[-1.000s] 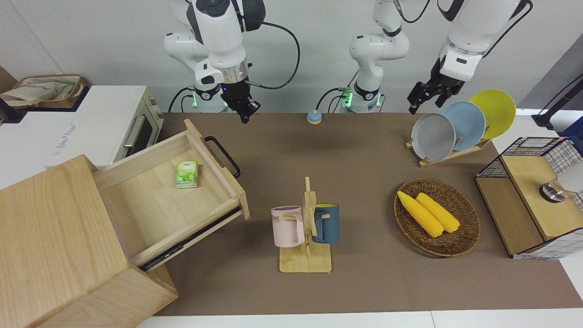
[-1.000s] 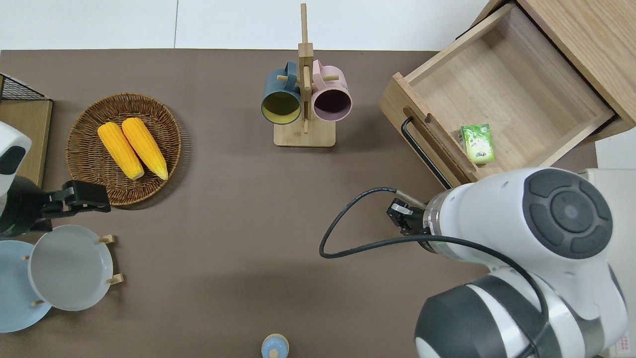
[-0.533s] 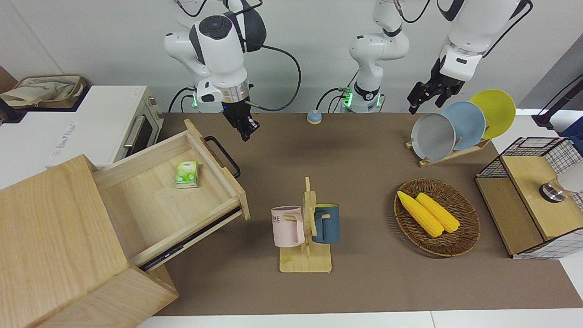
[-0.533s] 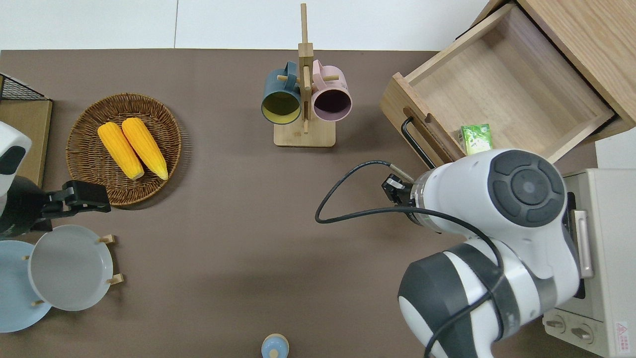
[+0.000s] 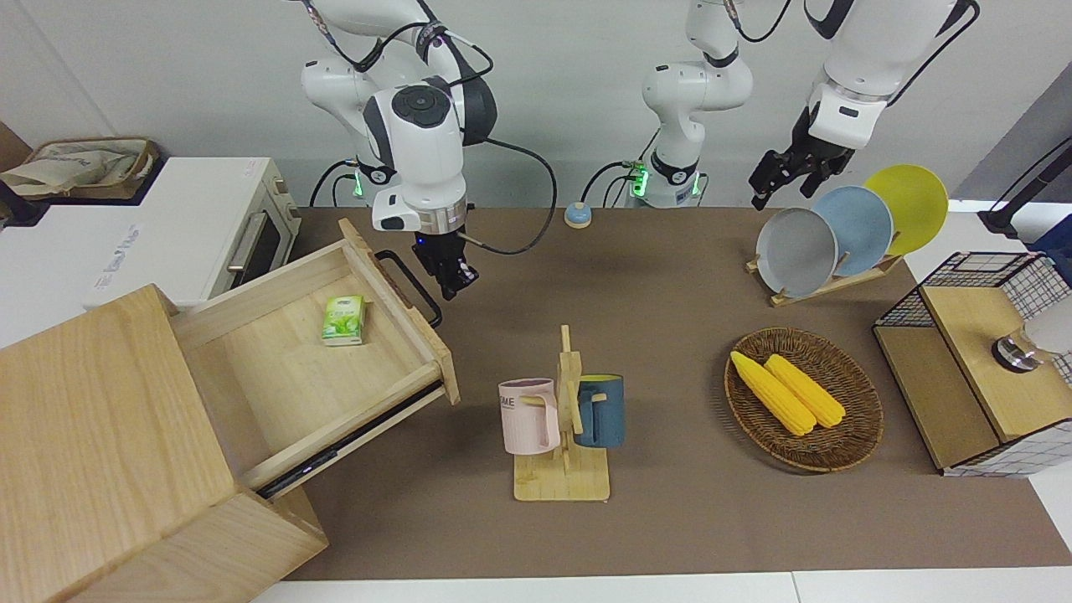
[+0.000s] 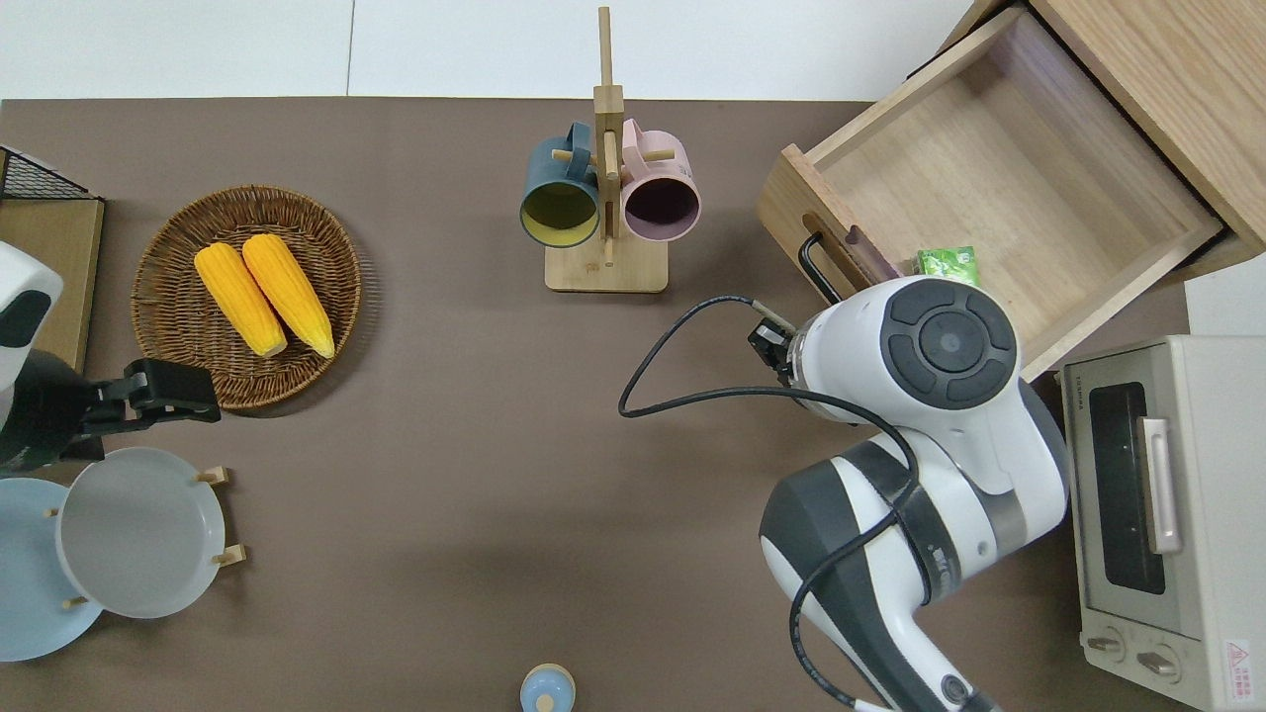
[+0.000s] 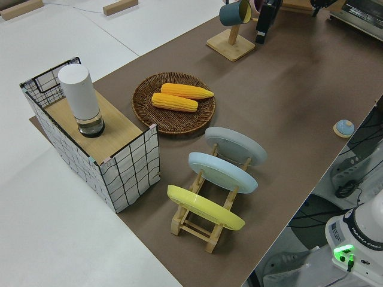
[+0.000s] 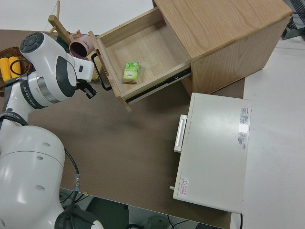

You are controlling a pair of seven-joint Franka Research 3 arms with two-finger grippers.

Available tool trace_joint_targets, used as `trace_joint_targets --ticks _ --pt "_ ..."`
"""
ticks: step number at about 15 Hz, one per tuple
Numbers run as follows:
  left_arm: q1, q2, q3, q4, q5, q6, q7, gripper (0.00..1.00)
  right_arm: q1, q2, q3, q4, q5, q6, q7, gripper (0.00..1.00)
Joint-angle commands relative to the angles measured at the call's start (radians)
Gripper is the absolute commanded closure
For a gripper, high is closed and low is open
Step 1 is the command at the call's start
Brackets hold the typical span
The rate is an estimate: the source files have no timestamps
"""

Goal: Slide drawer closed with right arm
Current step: 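Push the drawer with the right gripper away from the robot into the cabinet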

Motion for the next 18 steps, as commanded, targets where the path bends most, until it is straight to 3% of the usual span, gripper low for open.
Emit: trace_joint_targets --ticks 1,5,10,18 --pt "-0.001 -0.008 0.004 0.004 -0.001 -0.015 0.009 0.01 -0.006 0.037 -0.002 0.048 -0.057 0.001 0.012 1.0" --pt "-0.001 -0.008 0.004 0.004 -0.001 -0.017 0.009 0.01 -0.012 0.061 -0.008 0.083 -0.072 -0.011 0.005 1.0" --pt "-0.001 -0.008 0.004 0.004 -0.001 -0.015 0.009 0.01 -0.024 0.121 -0.005 0.241 -0.108 -0.135 -0.01 1.0" --pt "-0.001 -0.008 0.004 0.004 -0.001 -0.015 0.009 0.01 -0.125 0.173 -0.001 0.307 -0.117 -0.14 -0.146 1.0"
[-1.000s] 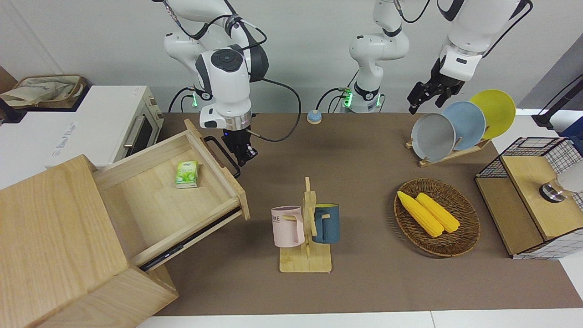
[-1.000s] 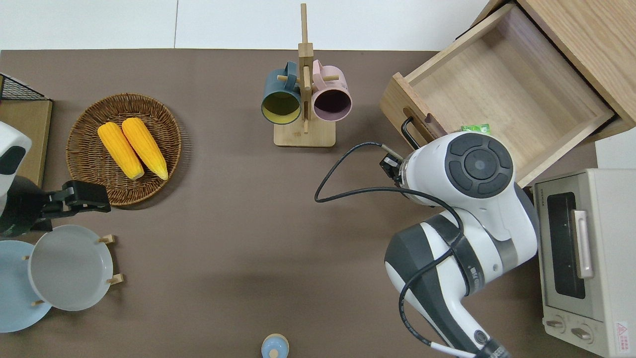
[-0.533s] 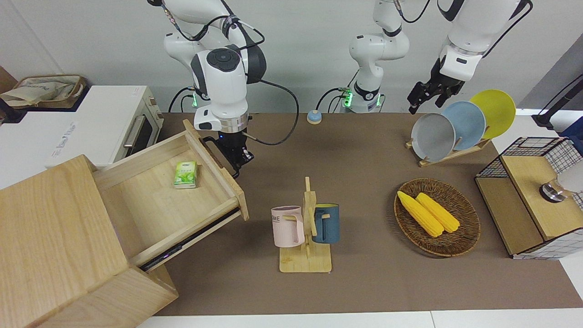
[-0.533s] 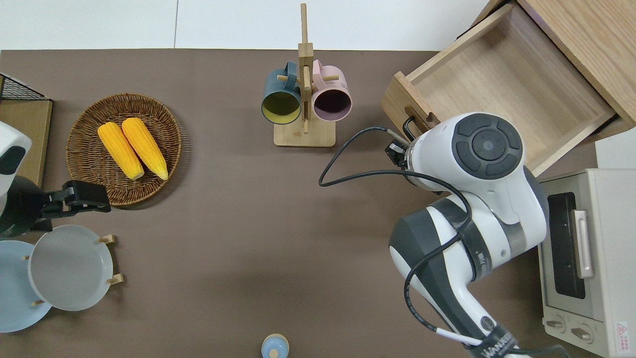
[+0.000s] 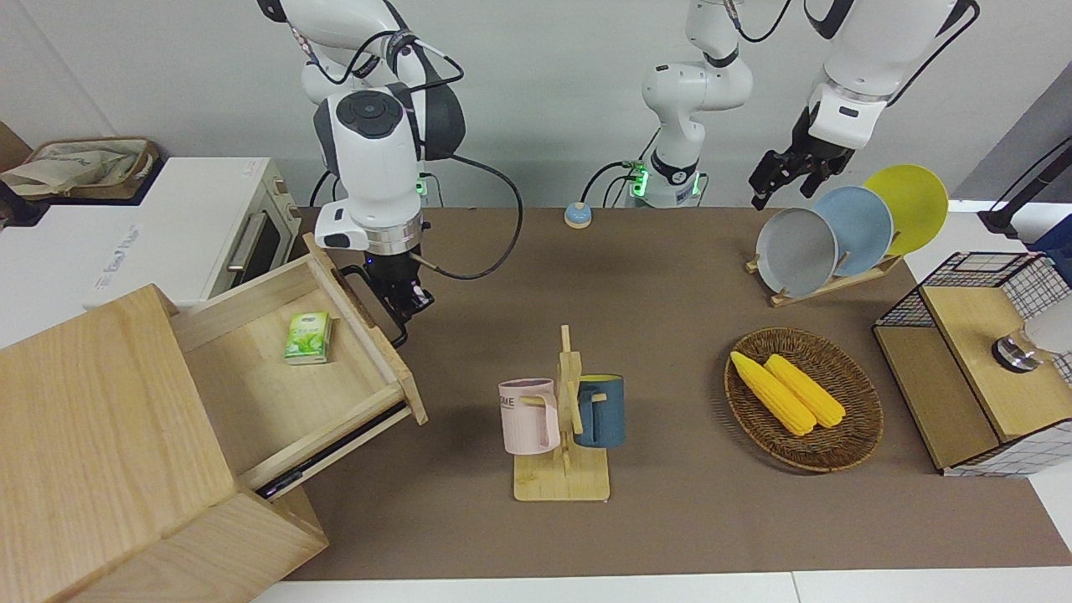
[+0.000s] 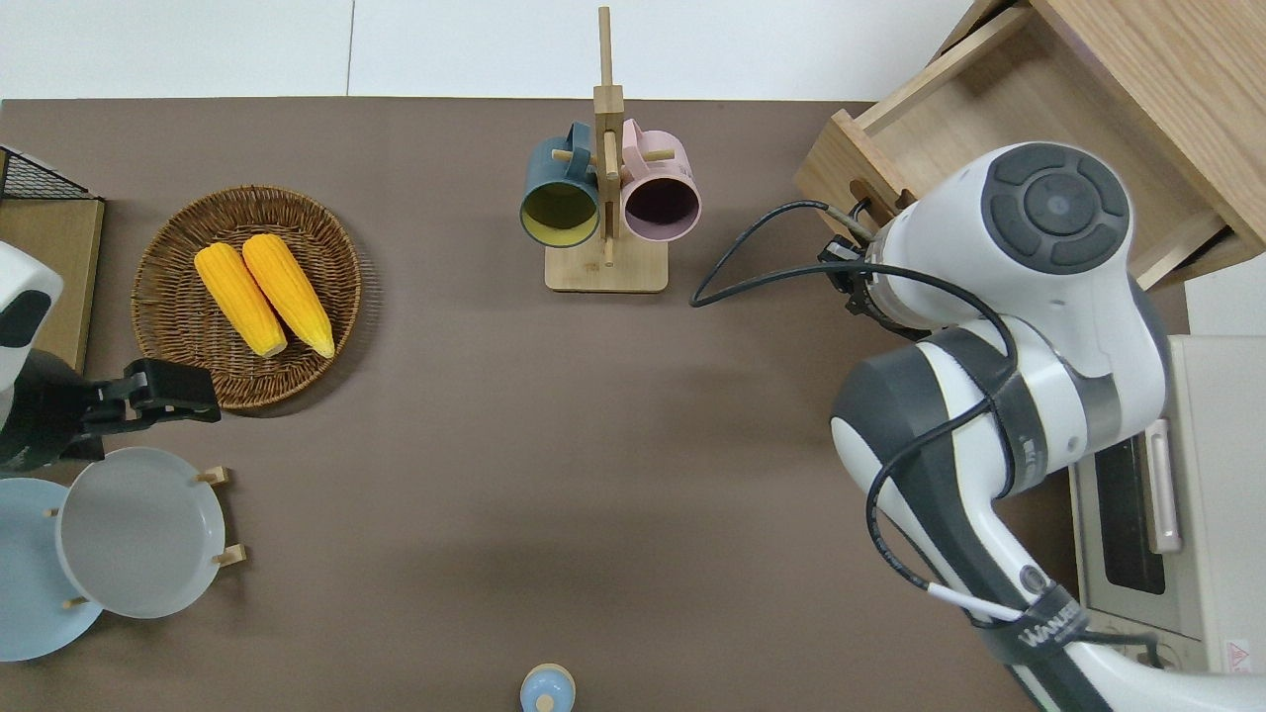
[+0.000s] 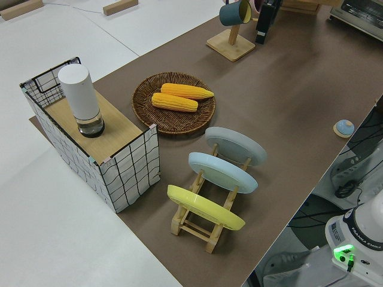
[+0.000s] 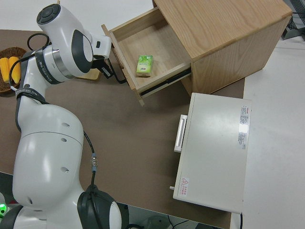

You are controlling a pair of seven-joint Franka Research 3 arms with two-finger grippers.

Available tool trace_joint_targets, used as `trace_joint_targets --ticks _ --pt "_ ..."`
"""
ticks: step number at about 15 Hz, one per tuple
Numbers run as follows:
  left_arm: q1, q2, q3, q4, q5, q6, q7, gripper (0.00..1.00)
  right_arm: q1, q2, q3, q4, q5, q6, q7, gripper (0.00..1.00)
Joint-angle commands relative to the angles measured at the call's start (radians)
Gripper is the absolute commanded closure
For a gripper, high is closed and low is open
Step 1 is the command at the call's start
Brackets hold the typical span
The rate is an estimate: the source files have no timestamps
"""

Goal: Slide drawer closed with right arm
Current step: 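Push the drawer with the right gripper away from the robot into the cabinet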

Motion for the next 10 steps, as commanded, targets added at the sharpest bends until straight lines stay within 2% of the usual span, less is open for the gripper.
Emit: trace_joint_targets --ticks 1,4,6,10 --pt "-0.001 -0.008 0.004 0.004 -0.001 -0.017 0.009 0.01 -0.066 0.051 0.016 0.064 -0.027 -0.004 -0.088 1.0" --pt "-0.001 -0.008 0.004 0.004 -0.001 -0.017 0.009 0.01 -0.12 0.085 0.017 0.11 -0.025 0.0 -0.123 1.0" --pt "-0.001 -0.008 0.004 0.004 -0.001 -0.015 0.009 0.01 -0.161 0.097 0.017 0.115 -0.024 0.031 -0.165 1.0" --pt "-0.001 -0.008 0.004 0.004 -0.001 -0.017 0.009 0.01 -0.206 0.133 0.019 0.159 -0.025 0.04 -0.188 1.0"
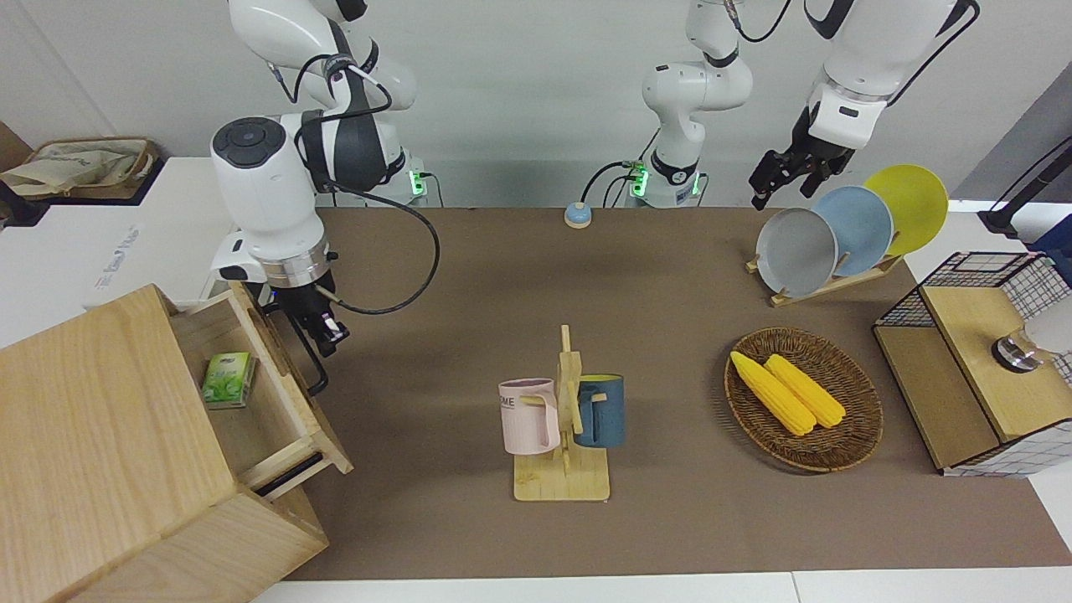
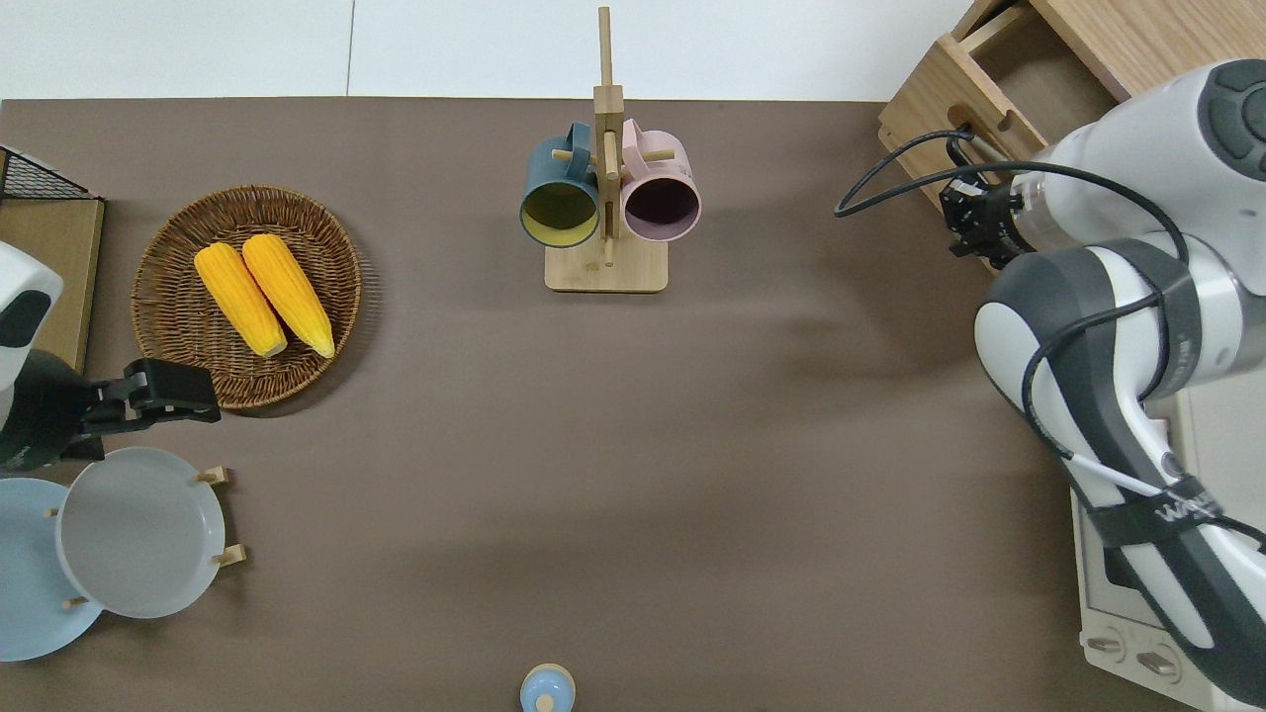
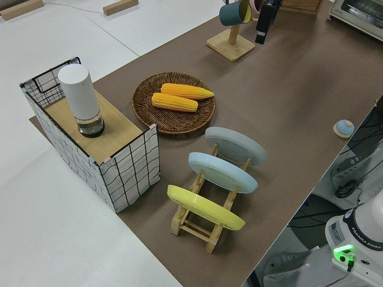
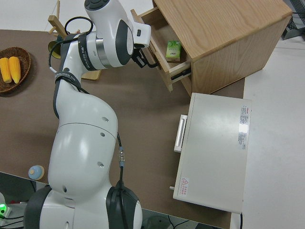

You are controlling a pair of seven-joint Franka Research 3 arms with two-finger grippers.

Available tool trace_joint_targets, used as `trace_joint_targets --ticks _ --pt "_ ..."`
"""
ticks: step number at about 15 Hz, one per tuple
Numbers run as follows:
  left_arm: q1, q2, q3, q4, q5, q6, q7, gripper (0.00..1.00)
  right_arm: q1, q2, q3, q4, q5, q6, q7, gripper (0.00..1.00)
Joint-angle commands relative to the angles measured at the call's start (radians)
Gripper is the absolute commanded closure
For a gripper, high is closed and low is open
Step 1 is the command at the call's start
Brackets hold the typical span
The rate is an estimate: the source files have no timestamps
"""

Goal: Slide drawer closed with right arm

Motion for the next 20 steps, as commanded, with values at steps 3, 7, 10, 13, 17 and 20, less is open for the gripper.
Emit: trace_joint_targets --ticks 3,7,10,13,17,20 --pt "-0.001 -0.008 0.004 0.004 -0.001 -0.017 0.009 0.01 -0.073 0.059 0.019 0.061 -0.024 0.035 -0.052 1.0" --pt "-0.001 -0.008 0.004 0.004 -0.001 -0.017 0.009 0.01 -0.096 0.073 0.019 0.073 -0.027 0.057 -0.058 1.0" --pt "-0.001 -0.008 0.004 0.004 -0.001 -0.015 0.009 0.01 -0.114 0.09 0.017 0.099 -0.03 0.058 -0.094 1.0" --pt "-0.001 -0.008 0.004 0.004 -0.001 -0.015 0.009 0.01 -0.131 0.108 0.016 0.114 -0.05 0.09 -0.111 1.0" --pt "-0.001 -0.008 0.004 0.004 -0.001 -0.017 0.009 0.01 -0.14 0.124 0.012 0.127 -0.074 0.104 -0.138 1.0" --pt "-0.001 -0.008 0.004 0.004 -0.001 -0.015 0.009 0.01 -0.136 0.116 0.011 0.114 -0.071 0.098 -0.149 1.0"
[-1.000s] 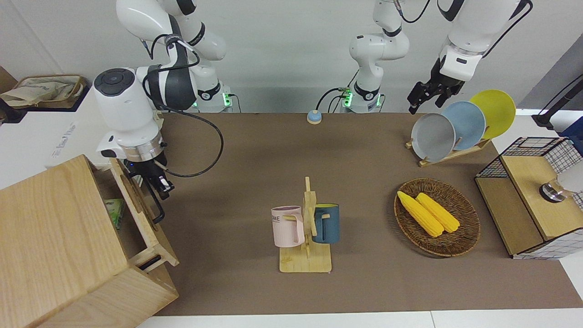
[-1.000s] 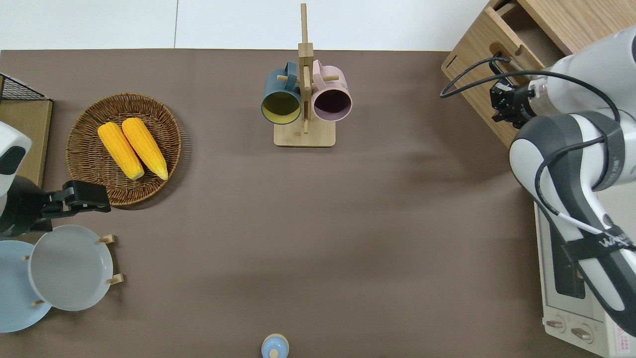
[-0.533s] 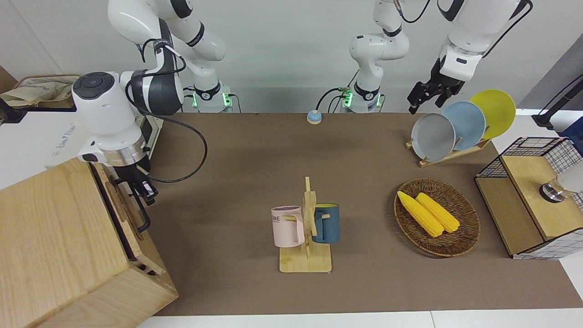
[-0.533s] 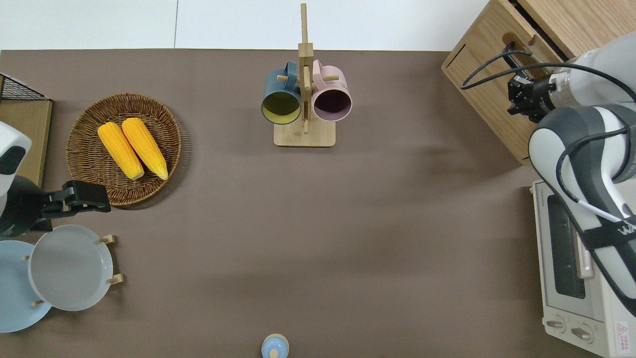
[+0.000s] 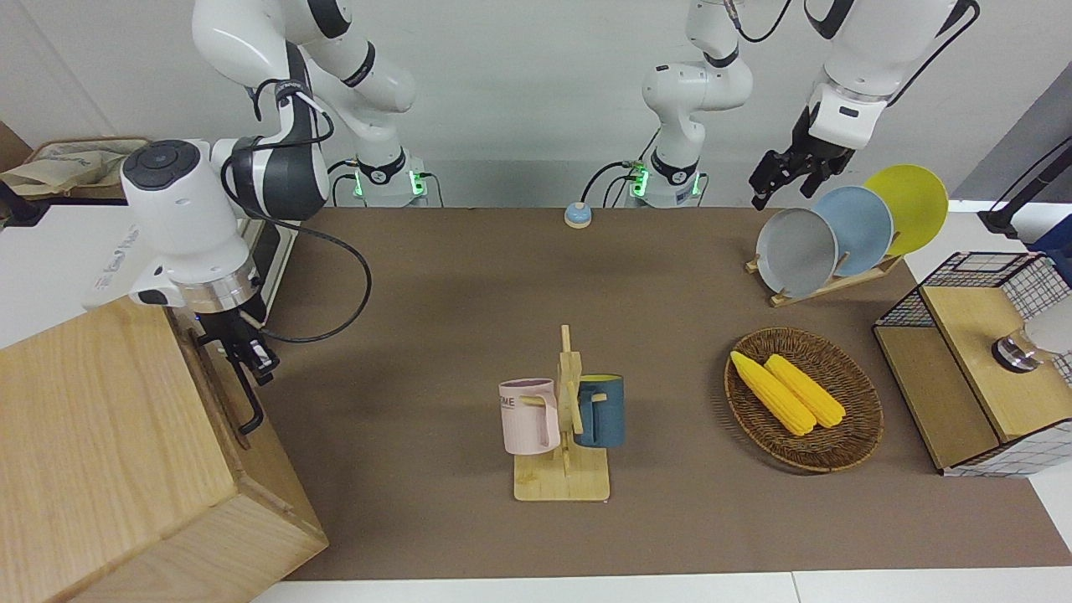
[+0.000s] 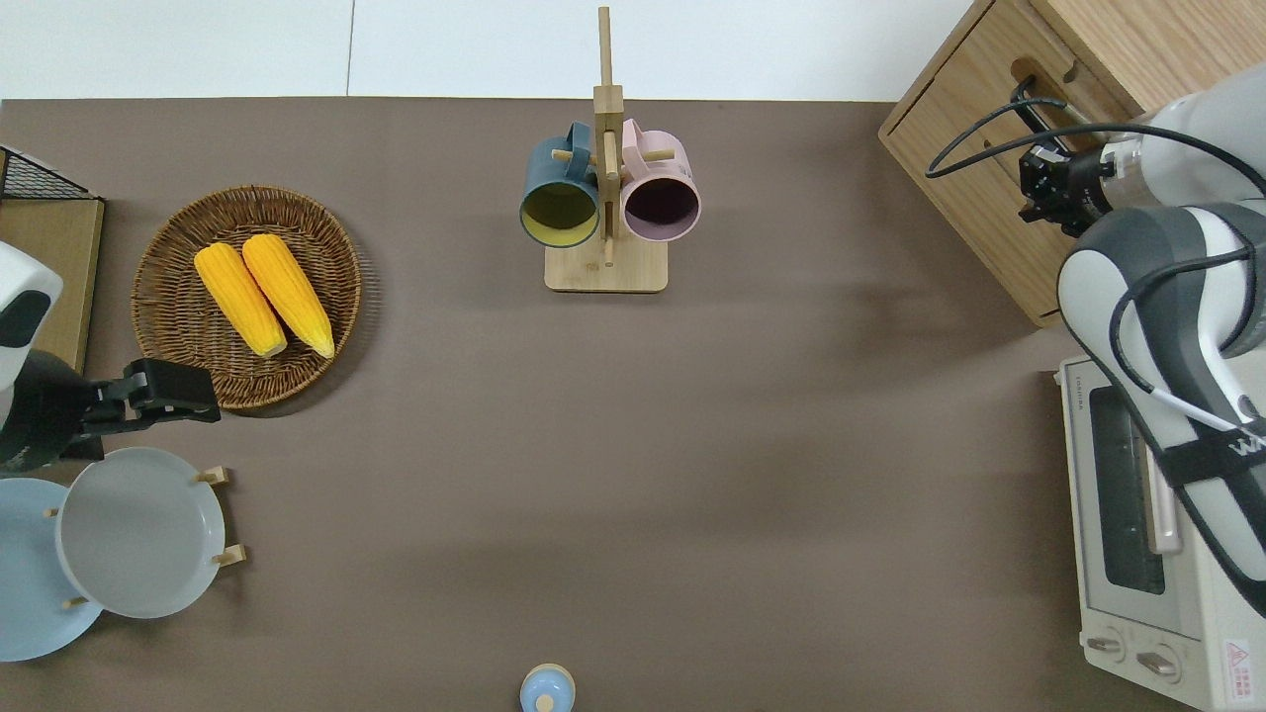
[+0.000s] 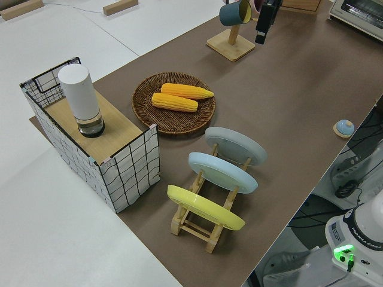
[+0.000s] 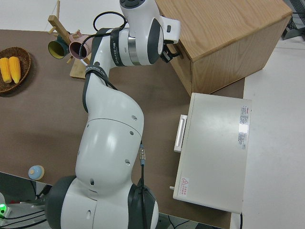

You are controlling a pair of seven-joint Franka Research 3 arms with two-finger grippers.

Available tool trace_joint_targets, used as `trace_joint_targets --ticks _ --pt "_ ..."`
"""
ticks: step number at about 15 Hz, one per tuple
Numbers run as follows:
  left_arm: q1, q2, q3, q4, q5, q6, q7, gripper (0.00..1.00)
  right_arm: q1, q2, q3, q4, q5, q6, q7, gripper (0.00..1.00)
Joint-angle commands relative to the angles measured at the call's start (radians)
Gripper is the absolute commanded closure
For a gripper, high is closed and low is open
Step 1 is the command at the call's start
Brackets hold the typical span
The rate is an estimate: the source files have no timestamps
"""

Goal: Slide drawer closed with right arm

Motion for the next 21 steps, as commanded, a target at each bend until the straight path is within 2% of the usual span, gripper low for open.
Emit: trace_joint_targets --ticks 1,2,3,6,7,8,11,12,14,15,17,18,21 --pt "-0.001 -0.008 0.004 0.004 -0.001 -0.017 0.009 0.01 -0.02 0.026 0.006 0.038 -0.043 0.023 -0.055 1.0" --pt "-0.001 -0.008 0.004 0.004 -0.001 -0.017 0.009 0.01 -0.015 0.01 0.005 0.036 -0.04 0.017 -0.058 1.0" --pt "-0.001 -0.008 0.004 0.004 -0.001 -0.015 0.009 0.01 -0.009 -0.019 0.006 0.014 -0.043 0.01 -0.071 1.0" --pt "-0.001 -0.008 0.004 0.004 -0.001 -0.015 0.009 0.01 0.028 -0.121 0.003 -0.101 -0.029 -0.004 -0.127 1.0" --pt "-0.001 -0.008 0.004 0.004 -0.001 -0.015 0.009 0.01 0.04 -0.16 0.002 -0.127 -0.01 -0.027 -0.168 1.0" --pt "-0.001 -0.008 0.004 0.004 -0.001 -0.017 0.009 0.01 0.058 -0.194 -0.006 -0.14 0.029 -0.059 -0.244 1.0" --pt "-0.001 -0.008 0.004 0.004 -0.001 -0.015 0.009 0.01 0.101 -0.275 -0.055 -0.157 0.128 -0.174 -0.467 1.0" --pt "-0.001 -0.008 0.004 0.004 -0.001 -0.017 0.009 0.01 0.111 -0.296 -0.063 -0.157 0.135 -0.213 -0.53 0.951" --pt "-0.001 -0.008 0.004 0.004 -0.001 -0.017 0.009 0.01 0.124 -0.336 -0.066 -0.157 0.141 -0.277 -0.631 0.844" --pt "-0.001 -0.008 0.004 0.004 -0.001 -0.017 0.009 0.01 0.129 -0.358 -0.075 -0.157 0.149 -0.312 -0.679 0.732" --pt "-0.001 -0.008 0.004 0.004 -0.001 -0.017 0.009 0.01 0.153 -0.39 -0.107 -0.157 0.161 -0.372 -0.78 0.181" --pt "-0.001 -0.008 0.004 0.004 -0.001 -0.017 0.009 0.01 0.161 -0.405 -0.127 -0.157 0.182 -0.383 -0.824 0.015" --pt "-0.001 -0.008 0.004 0.004 -0.001 -0.015 0.009 0.01 0.192 -0.442 -0.207 -0.157 0.248 -0.443 -0.975 0.011"
